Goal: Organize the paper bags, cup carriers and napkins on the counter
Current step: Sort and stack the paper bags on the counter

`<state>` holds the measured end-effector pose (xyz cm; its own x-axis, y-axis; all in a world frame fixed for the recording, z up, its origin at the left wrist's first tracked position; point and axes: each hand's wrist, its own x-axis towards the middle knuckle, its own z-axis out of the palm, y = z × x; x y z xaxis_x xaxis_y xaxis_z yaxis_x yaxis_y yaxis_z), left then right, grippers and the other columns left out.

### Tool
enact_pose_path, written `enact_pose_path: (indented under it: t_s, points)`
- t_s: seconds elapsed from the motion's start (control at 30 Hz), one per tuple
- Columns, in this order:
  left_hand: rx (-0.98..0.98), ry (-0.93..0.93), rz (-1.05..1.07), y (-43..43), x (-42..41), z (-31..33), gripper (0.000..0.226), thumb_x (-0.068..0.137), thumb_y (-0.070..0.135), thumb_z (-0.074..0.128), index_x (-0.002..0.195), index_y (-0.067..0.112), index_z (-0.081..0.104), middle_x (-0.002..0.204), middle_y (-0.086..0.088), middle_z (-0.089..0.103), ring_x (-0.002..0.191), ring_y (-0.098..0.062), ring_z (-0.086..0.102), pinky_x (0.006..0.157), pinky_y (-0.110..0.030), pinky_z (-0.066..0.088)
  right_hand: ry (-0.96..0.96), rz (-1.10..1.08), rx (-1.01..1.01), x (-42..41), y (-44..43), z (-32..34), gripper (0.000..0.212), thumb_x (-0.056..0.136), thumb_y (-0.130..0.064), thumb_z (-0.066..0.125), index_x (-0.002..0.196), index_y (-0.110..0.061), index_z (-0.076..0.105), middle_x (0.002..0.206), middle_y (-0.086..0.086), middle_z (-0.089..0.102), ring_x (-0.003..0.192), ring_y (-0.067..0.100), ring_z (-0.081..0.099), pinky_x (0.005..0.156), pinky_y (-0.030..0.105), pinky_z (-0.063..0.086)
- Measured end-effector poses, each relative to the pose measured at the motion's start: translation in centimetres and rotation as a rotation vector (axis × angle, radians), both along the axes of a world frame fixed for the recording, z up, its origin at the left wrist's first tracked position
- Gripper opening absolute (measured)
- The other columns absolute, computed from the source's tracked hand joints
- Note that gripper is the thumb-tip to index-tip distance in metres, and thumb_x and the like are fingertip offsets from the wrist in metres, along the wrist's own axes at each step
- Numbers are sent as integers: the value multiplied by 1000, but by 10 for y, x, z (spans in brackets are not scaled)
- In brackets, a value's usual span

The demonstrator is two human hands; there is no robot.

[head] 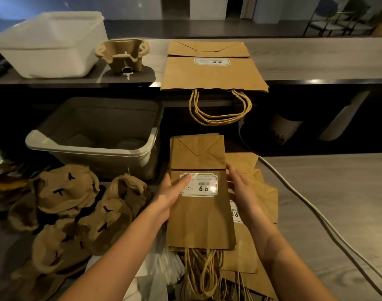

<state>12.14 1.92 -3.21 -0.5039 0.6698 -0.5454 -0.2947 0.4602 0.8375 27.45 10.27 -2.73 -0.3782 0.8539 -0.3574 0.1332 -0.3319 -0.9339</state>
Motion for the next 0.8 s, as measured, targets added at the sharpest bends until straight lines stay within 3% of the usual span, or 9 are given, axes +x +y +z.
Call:
enact_pose_path:
  t_s: [0.07, 0.17, 0.27, 0.37, 0.47, 0.57, 0.63, 0.7, 0.8]
  points:
    - [27, -22, 16, -4, -7, 2, 87, 69, 48, 73, 142, 25, 32, 127, -8, 57, 114, -26, 56, 97, -47, 46, -107, -115, 61, 23, 8, -9, 38, 97, -35, 44, 130, -17, 49, 111, 0, 59, 93, 14, 56, 72, 26, 47]
    - [91, -65, 37, -8, -19, 3, 61, 80, 33, 69, 134, 23, 43, 115, -8, 64, 104, -24, 62, 93, -43, 50, -366, -193, 63, 55, 19, -33, 41, 93, -26, 56, 131, -13, 48, 122, 12, 57, 92, 20, 57, 73, 31, 49]
    - [104, -102, 62, -11, -25, 0, 81, 72, 36, 73, 141, 20, 33, 121, -11, 61, 106, -26, 61, 94, -45, 49, -478, -188, -21, 71, 22, -46, 38, 93, -27, 57, 127, -10, 53, 117, 15, 61, 92, 23, 59, 73, 34, 49]
    - [121, -116, 71, -13, -25, -1, 74, 78, 32, 71, 141, 18, 34, 121, -12, 62, 106, -27, 61, 94, -45, 49, -589, -116, 36, 72, 21, -49, 36, 93, -27, 56, 125, -12, 54, 111, 14, 65, 92, 24, 62, 76, 34, 51]
    - [123, -119, 73, -13, -25, -2, 86, 71, 37, 74, 143, 18, 31, 125, -11, 60, 110, -26, 60, 97, -45, 47, -609, -53, 43, 67, 20, -48, 38, 92, -27, 58, 127, -13, 53, 105, 12, 67, 82, 19, 62, 60, 26, 47]
    - [131, -135, 92, -10, -24, -2, 99, 64, 40, 76, 146, 18, 25, 128, -12, 58, 111, -26, 59, 97, -46, 47, -585, -49, 15, 62, 18, -46, 51, 87, -26, 66, 131, -10, 47, 111, 15, 64, 85, 21, 61, 65, 29, 51]
    - [142, -143, 90, -8, -22, -3, 80, 75, 32, 72, 142, 17, 32, 121, -12, 62, 105, -25, 62, 91, -43, 51, -524, -97, -28, 60, 17, -45, 56, 82, -27, 71, 129, -8, 47, 111, 14, 63, 88, 22, 60, 76, 37, 54]
    - [147, -149, 86, -7, -21, -4, 63, 82, 26, 68, 137, 18, 40, 115, -11, 65, 100, -24, 64, 86, -41, 53, -500, -79, -54, 56, 16, -43, 55, 80, -29, 72, 125, -7, 50, 106, 12, 63, 85, 20, 60, 72, 34, 53]
    - [139, -151, 88, -8, -21, -4, 62, 82, 26, 69, 136, 19, 40, 115, -10, 65, 102, -25, 63, 92, -44, 50, -494, 2, -47, 50, 12, -42, 47, 82, -31, 70, 111, 4, 60, 100, 19, 67, 83, 27, 63, 72, 40, 51]
